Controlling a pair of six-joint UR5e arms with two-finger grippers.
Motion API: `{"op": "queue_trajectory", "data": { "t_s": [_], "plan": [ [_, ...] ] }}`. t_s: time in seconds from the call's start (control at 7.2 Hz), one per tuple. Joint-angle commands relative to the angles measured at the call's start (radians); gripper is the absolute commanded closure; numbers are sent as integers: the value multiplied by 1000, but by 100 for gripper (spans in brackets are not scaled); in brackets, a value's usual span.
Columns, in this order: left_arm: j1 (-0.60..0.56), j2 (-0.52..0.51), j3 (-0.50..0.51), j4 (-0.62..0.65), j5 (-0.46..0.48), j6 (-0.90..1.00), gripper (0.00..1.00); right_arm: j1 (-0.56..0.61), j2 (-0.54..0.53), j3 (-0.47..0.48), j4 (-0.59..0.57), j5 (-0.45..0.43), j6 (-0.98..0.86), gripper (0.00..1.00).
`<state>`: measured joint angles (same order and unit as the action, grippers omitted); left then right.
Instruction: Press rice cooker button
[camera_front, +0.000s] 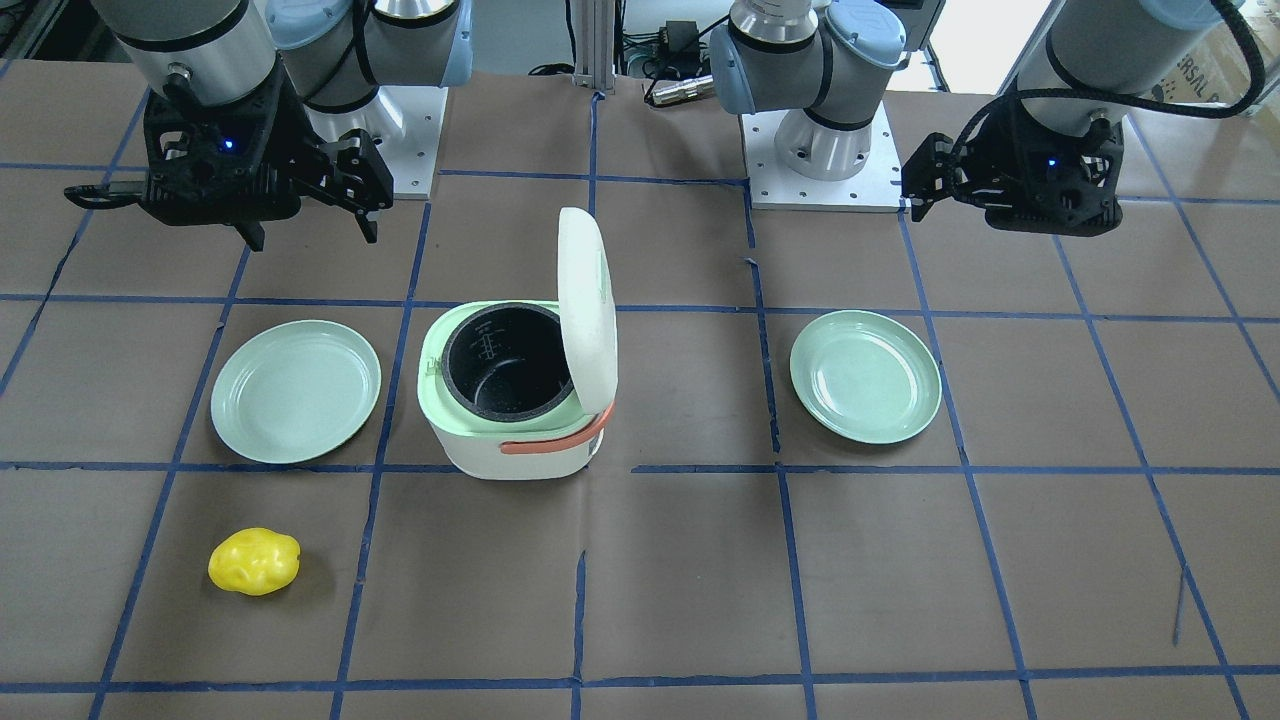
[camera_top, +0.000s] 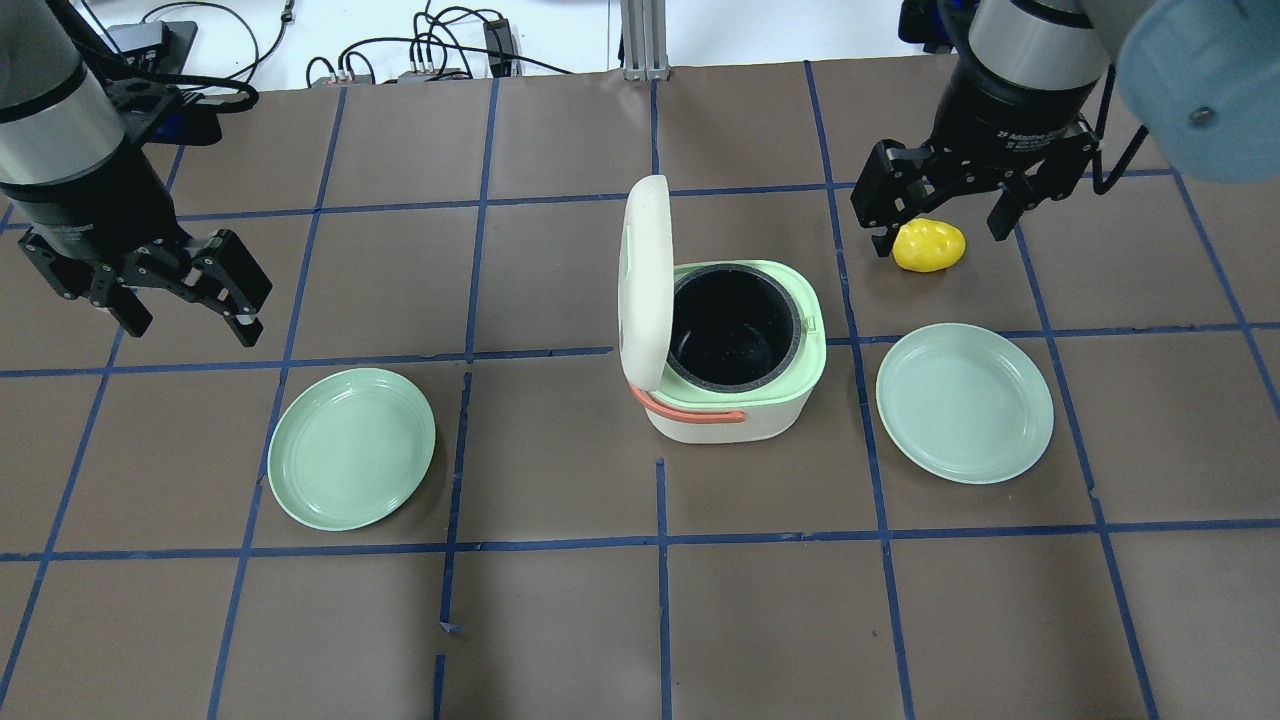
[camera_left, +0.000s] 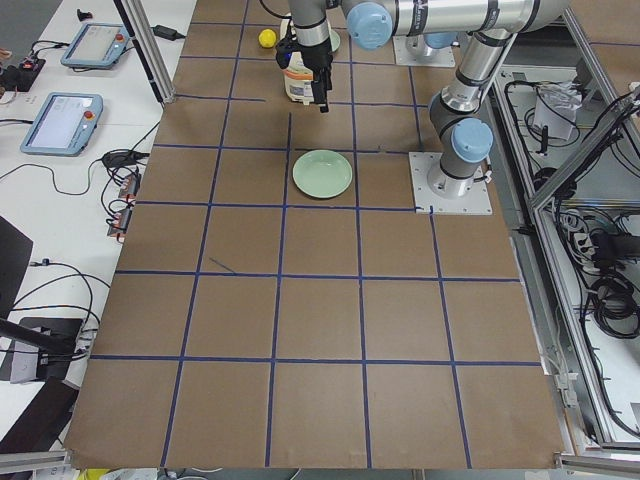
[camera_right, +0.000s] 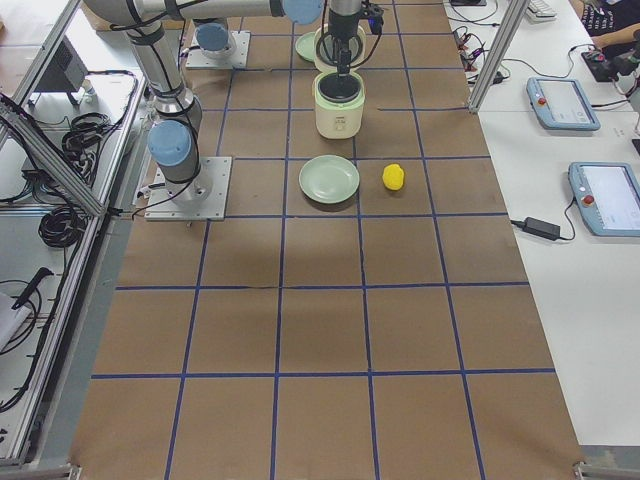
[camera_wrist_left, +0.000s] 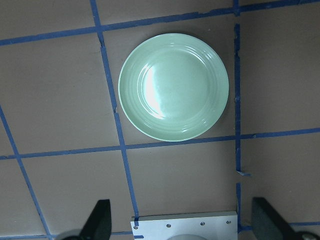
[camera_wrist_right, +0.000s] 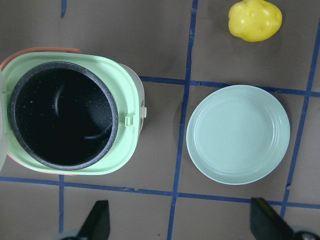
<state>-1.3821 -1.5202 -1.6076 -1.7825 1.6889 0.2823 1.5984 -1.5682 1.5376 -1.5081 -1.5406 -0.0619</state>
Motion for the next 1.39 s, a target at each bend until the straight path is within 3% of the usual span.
{"op": "queue_trajectory", "data": {
  "t_s": [0.0, 1.25],
  "plan": [
    [0, 0, 0, 0, 0, 0, 0, 0, 2, 1, -1, 27, 42, 0],
    [0, 0, 0, 0, 0, 0, 0, 0, 2, 12, -34, 27, 42, 0]
  ]
}}
